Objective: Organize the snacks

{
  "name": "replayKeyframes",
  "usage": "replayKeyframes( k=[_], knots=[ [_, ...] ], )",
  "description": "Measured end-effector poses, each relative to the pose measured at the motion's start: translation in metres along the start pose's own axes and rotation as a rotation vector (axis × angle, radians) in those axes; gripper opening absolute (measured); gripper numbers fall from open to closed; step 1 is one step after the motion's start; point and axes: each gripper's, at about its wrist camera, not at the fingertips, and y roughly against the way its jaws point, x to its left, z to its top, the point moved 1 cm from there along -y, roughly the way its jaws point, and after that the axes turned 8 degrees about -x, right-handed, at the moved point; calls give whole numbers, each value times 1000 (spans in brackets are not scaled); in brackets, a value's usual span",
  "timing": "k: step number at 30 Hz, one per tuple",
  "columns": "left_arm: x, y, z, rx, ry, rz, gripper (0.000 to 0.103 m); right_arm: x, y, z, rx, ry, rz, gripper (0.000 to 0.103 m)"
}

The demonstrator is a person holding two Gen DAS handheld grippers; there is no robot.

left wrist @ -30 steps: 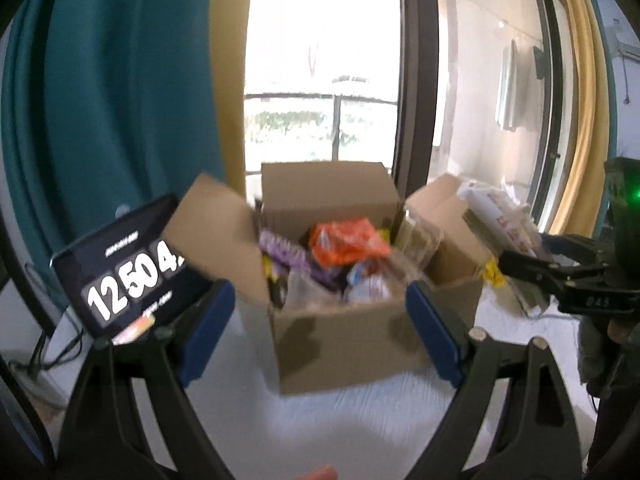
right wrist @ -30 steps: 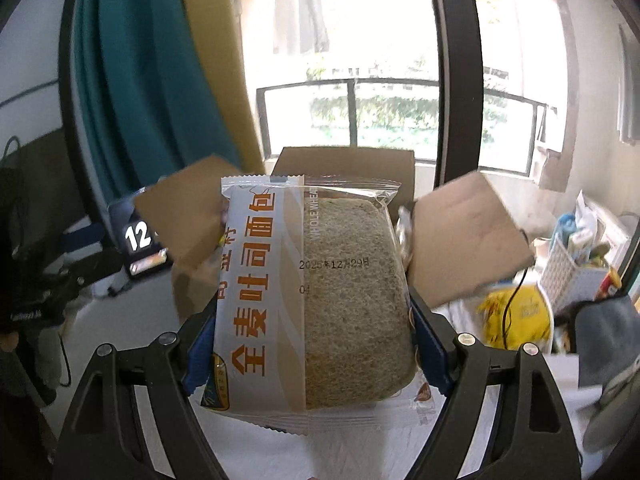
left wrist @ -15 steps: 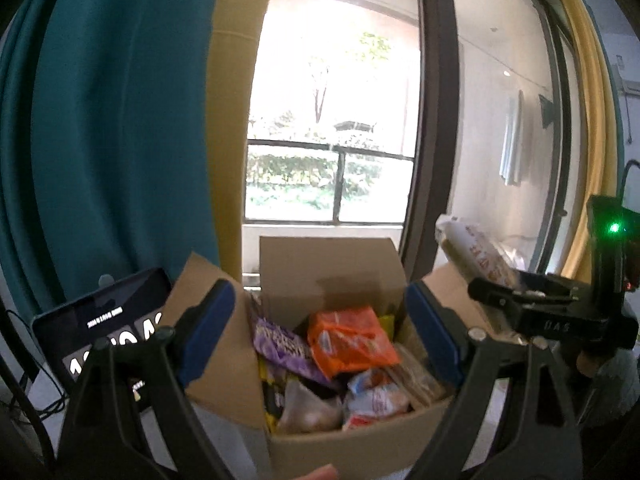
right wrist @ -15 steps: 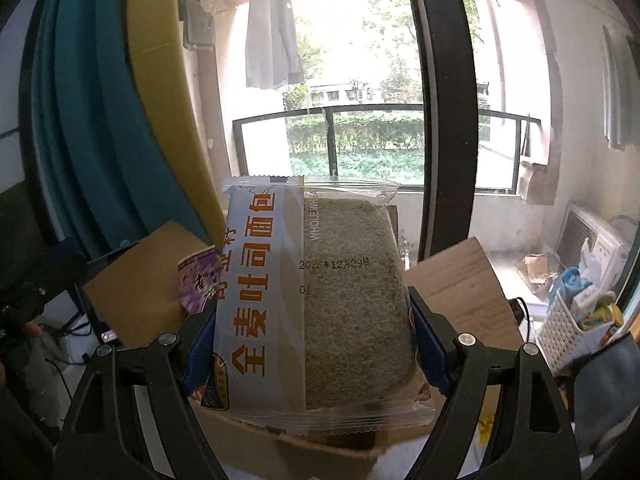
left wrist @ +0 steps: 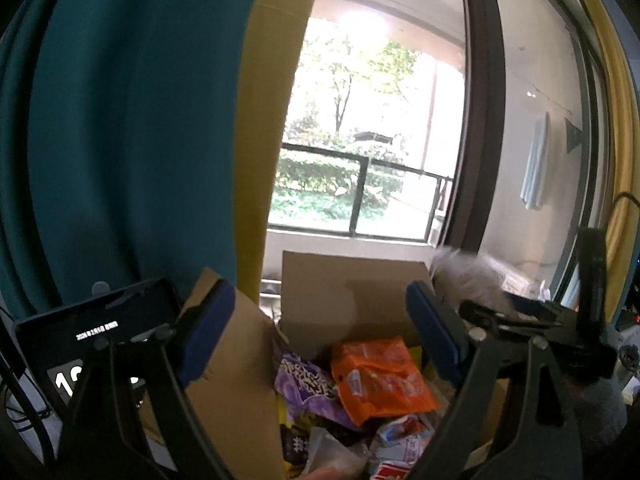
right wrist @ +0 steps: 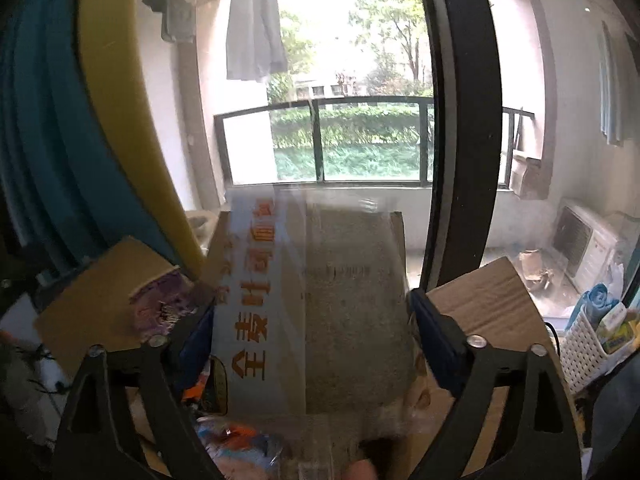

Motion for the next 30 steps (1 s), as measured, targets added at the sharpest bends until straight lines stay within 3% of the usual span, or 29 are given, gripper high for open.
replayKeyframes(
  k=[5,15,30],
  knots=[
    [0,-5,-2,8,-9,5,89,-4,2,0,-38,-32,6,94],
    [-2,7,4,3,-2,-4,89,10,14,3,-17,5,15,94],
    [-11,61,14,-33,-7,-22,89,32,65,6,-34,51,20,94]
  ],
)
